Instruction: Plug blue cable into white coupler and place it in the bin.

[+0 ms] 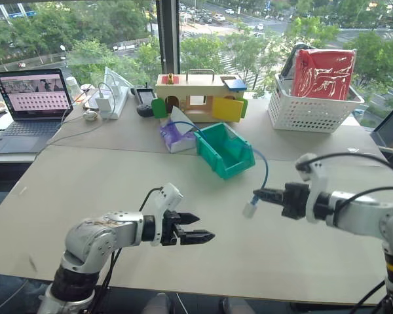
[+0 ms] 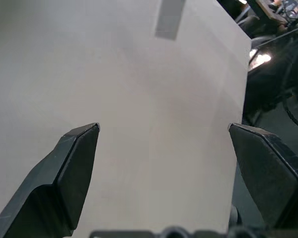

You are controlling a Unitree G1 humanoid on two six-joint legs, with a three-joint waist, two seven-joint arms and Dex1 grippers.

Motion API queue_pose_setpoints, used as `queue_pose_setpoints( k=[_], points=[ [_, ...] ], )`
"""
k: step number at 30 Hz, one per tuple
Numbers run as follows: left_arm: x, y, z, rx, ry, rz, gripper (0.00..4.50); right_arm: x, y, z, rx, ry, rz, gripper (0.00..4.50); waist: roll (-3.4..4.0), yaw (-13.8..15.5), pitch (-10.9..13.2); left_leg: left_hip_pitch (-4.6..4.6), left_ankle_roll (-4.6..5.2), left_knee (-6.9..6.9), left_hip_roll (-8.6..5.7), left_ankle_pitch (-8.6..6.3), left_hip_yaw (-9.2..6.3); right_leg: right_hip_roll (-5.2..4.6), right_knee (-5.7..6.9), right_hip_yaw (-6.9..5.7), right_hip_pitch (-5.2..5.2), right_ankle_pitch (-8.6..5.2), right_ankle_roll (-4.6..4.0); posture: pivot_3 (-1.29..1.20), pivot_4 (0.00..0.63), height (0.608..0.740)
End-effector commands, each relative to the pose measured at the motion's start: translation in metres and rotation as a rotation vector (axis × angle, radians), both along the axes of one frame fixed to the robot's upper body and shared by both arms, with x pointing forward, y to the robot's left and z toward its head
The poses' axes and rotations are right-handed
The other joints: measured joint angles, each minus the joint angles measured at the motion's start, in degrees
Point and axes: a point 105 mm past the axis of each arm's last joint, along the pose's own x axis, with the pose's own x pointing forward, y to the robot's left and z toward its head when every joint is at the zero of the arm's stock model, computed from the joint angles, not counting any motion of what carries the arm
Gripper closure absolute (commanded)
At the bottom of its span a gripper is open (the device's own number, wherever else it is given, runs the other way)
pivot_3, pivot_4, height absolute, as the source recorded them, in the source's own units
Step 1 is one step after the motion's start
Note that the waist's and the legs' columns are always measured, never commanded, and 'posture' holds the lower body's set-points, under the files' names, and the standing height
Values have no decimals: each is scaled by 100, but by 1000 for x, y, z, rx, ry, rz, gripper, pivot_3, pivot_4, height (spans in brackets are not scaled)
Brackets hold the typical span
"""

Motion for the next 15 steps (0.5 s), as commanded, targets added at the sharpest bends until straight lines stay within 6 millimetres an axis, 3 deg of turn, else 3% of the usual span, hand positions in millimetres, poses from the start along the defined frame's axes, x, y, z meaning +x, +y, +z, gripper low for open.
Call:
queue_pose_setpoints(
  k=[1,3,6,10,13,15],
  points=[
    [1,7,26,-50,-186,-45,15,34,0,52,75,-200,-54,4500,3,-32,20,-1,0,11,4,0,9,4,0,5,-3,3,0,0,150,740],
    [14,14,30,-56,-245,29,15,57,6,68,84,-268,-81,4500,2,-17,21,-3,0,16,3,3,15,5,-1,3,1,9,2,0,150,740],
    [27,19,35,-58,-326,111,15,83,12,76,58,-318,-100,4500,1,6,22,-6,0,23,5,3,22,4,-1,1,0,12,6,0,150,740],
    [51,32,44,-19,-478,295,15,118,23,60,-102,-363,-101,4500,-3,26,25,-19,-1,30,1,2,28,-3,-3,-2,-6,20,18,0,150,740],
    [57,34,47,-13,-516,346,15,130,22,54,-155,-385,-98,4500,-4,39,25,-22,-1,30,0,2,30,-5,-2,-3,-6,25,22,0,150,740],
    [63,39,50,3,-566,420,0,140,22,52,-160,-404,-119,3661,-1,40,27,-27,-1,30,0,2,27,-7,1,-5,-8,25,23,0,150,740]
  ],
)
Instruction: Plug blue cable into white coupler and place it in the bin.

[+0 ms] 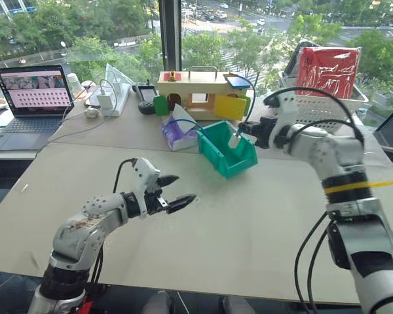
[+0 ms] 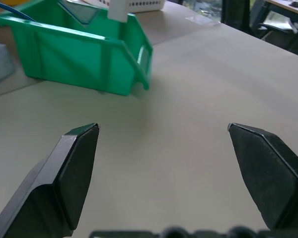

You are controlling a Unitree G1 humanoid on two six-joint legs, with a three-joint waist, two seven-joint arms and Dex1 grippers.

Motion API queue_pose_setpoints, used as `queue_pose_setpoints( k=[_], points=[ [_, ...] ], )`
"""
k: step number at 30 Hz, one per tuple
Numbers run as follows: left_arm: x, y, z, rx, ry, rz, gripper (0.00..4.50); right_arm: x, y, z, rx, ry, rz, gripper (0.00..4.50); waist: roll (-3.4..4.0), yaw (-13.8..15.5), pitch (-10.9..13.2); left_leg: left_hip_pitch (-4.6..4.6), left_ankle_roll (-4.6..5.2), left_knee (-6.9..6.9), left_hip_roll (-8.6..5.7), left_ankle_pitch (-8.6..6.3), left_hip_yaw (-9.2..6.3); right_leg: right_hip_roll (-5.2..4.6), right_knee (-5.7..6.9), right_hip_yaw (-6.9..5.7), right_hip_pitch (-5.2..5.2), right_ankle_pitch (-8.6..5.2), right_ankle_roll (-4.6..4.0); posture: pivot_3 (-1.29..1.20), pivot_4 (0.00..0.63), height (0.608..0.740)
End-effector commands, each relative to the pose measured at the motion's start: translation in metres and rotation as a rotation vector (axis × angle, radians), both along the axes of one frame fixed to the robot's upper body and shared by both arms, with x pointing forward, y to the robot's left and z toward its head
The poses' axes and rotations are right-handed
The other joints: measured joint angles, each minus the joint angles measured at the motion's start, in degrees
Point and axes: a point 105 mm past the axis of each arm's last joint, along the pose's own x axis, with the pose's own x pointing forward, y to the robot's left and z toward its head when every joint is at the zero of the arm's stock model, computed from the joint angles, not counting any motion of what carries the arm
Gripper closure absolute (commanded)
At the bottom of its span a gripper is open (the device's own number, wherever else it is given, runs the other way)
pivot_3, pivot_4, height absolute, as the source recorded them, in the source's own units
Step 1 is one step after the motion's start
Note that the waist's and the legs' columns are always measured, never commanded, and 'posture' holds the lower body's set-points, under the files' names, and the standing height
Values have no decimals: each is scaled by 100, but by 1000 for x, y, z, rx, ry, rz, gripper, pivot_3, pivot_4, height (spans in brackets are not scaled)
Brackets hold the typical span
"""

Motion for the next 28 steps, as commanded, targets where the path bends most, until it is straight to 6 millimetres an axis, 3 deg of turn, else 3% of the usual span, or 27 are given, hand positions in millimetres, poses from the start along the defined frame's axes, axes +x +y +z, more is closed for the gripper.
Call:
queue_pose_setpoints(
  k=[1,6,11,14,15,18,21,26,28],
  points=[
    [11,9,17,4,-133,133,0,15,-5,19,-34,-121,-22,3482,3,-17,2,-4,0,0,1,0,0,-1,3,0,-4,1,1,0,150,740],
    [16,17,21,-18,-163,211,0,17,2,25,-7,-141,19,1746,3,-37,3,-4,-1,0,4,0,0,2,13,0,-8,7,-1,0,150,740],
    [22,23,31,-48,-186,235,0,-1,-10,50,57,-180,51,241,5,-30,4,-4,-1,0,5,0,-2,2,29,0,-8,8,-2,0,150,740],
    [26,27,32,-49,-184,237,0,-34,-26,61,57,-226,113,241,4,71,4,-5,-2,2,2,0,-10,-1,49,-12,-5,8,-2,0,150,740],
    [28,26,32,-50,-188,227,0,-51,-39,56,29,-247,120,241,4,88,4,-5,-2,3,1,0,-11,-3,48,-15,-3,8,-2,0,150,740],
    [33,23,30,-68,-185,209,0,-94,-73,25,-118,-267,67,241,1,217,2,-12,-1,4,-1,-3,-33,-4,24,-43,15,7,-1,0,150,740],
    [38,25,25,-54,-192,200,0,-120,-83,-9,-201,-242,23,241,2,163,2,-14,1,9,-3,-6,-25,-5,14,-34,15,8,-1,0,150,740],
    [46,28,12,-44,-165,173,0,-145,-86,-65,-209,-189,-78,241,2,-31,3,27,-9,12,0,8,-13,9,34,-2,18,11,-7,0,150,740],
    [48,29,9,-39,-162,156,0,-147,-87,-73,-181,-188,-118,241,-1,-42,2,46,-15,13,3,22,-14,19,43,-1,29,13,-12,0,150,740]
  ],
)
